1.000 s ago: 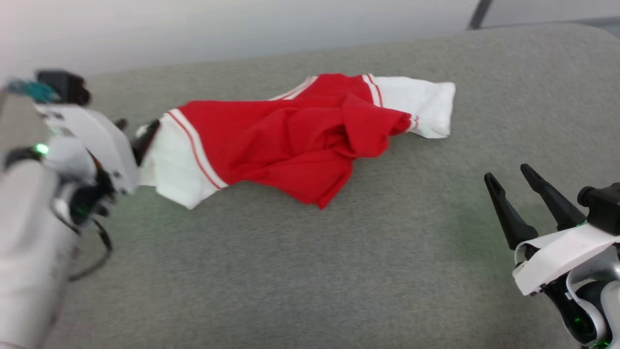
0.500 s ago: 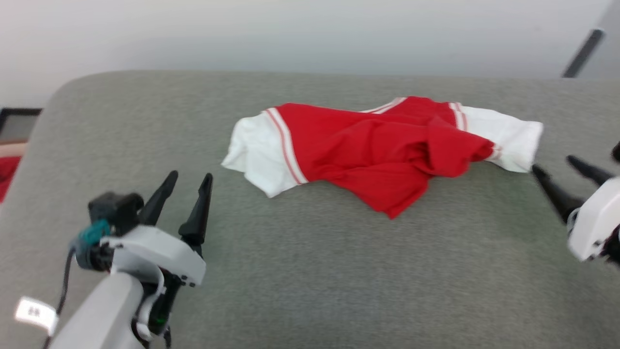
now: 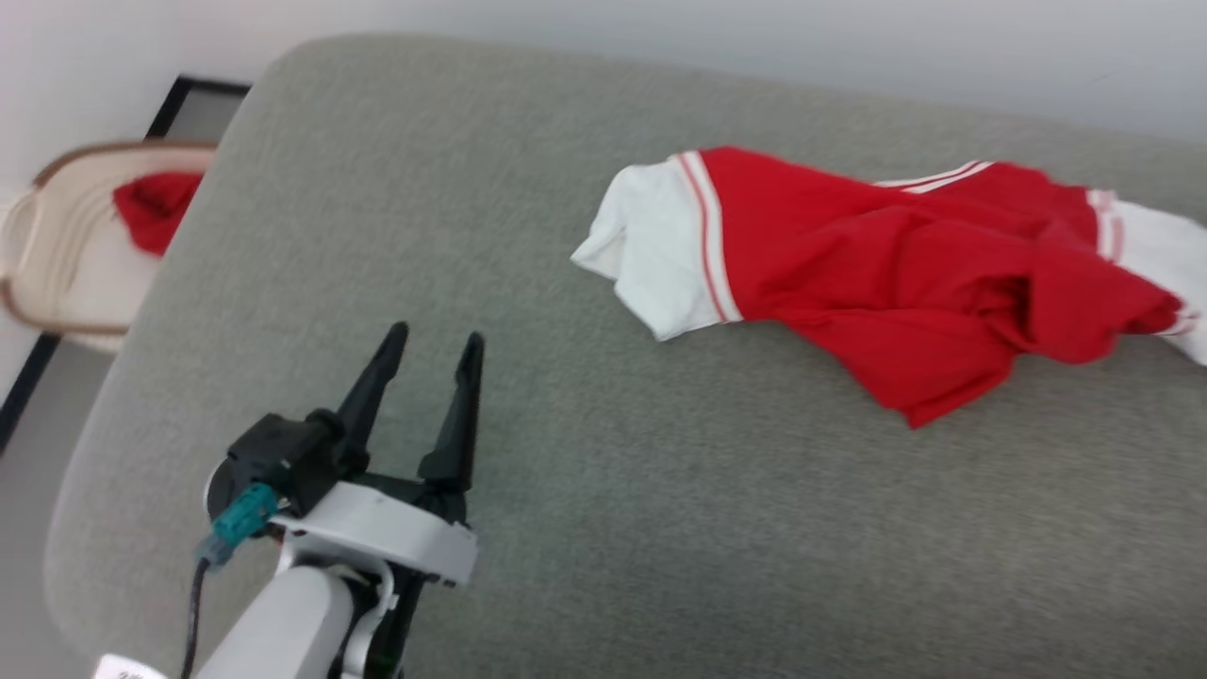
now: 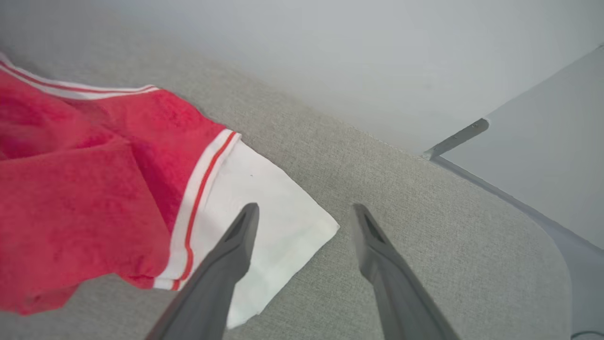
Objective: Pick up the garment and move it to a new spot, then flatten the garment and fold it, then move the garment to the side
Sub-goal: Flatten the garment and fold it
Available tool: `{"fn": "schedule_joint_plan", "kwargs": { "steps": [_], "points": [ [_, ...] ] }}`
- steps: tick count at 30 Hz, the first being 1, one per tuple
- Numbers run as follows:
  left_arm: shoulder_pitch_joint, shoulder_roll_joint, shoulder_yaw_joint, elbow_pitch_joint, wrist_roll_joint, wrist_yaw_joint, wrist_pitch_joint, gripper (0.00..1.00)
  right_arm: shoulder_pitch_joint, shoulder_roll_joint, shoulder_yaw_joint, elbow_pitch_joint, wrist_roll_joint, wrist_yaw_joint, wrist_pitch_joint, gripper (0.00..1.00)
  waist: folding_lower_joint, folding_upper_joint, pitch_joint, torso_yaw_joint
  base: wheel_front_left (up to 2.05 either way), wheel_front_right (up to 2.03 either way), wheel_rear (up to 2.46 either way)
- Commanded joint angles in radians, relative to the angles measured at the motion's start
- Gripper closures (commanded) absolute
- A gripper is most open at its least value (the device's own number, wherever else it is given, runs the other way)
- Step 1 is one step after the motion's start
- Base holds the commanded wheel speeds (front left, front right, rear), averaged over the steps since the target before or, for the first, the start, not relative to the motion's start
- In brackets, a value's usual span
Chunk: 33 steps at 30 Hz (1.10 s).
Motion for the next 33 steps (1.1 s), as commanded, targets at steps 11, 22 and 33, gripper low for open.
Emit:
{"fn": "schedule_joint_plan", "kwargs": {
  "steps": [11,22,33],
  "points": [
    [-0.024,-0.116,0.06,-0.007,0.067,-0.08,0.0,0.0,-0.174,-0.132,0.27,0.025,0.052,-0.001,0.024,0.0,0.0,0.0,0.212,0.166,0.0,0.0,0.0],
    [-0.044,-0.137,0.155,0.003,0.109,-0.153,0.0,0.0,-0.234,-0.181,0.531,0.056,0.121,0.0,0.052,0.0,0.0,0.0,0.234,0.142,0.0,0.0,0.0],
    [-0.29,-0.037,0.11,0.0,0.097,-0.215,0.107,0.0,-0.328,-0.162,0.631,0.089,0.189,-0.001,0.029,1.0,0.0,0.0,0.265,0.099,0.0,0.0,0.0]
  ]
}}
